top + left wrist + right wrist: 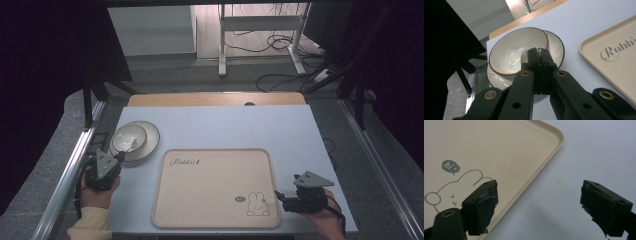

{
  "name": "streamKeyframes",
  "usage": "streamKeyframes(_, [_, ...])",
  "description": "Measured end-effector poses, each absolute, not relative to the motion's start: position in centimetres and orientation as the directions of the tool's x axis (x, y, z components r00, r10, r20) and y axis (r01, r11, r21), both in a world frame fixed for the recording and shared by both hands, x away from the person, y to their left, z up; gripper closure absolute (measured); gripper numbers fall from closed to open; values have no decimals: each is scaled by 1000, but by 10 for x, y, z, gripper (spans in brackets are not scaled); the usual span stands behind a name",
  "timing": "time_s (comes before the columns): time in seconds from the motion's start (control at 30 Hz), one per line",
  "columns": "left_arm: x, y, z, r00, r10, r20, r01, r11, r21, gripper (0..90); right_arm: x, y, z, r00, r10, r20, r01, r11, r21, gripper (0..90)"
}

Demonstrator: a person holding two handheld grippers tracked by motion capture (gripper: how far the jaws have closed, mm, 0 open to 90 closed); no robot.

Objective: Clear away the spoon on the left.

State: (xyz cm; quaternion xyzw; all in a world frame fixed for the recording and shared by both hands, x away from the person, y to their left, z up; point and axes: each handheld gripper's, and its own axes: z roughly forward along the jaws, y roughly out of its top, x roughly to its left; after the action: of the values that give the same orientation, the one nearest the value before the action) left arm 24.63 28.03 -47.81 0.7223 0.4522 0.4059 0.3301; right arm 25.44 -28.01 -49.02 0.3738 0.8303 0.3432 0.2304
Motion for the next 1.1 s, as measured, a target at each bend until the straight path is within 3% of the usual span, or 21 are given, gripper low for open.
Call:
streamKeyframes(0.37, [238,280,-466,251,920,303,336,-376,864,900,254,-280,-490,-614,778,-133,460,490,741,149])
streamKeyframes(0.73, [232,284,-455,273,933,234,310,-316,897,900,254,-281,-490,-612,779,-134,462,490,740,149])
streamKeyframes(1.1, [227,282,-446,287,931,227,283,-309,908,900,255,-281,-490,-611,780,-133,466,490,737,149])
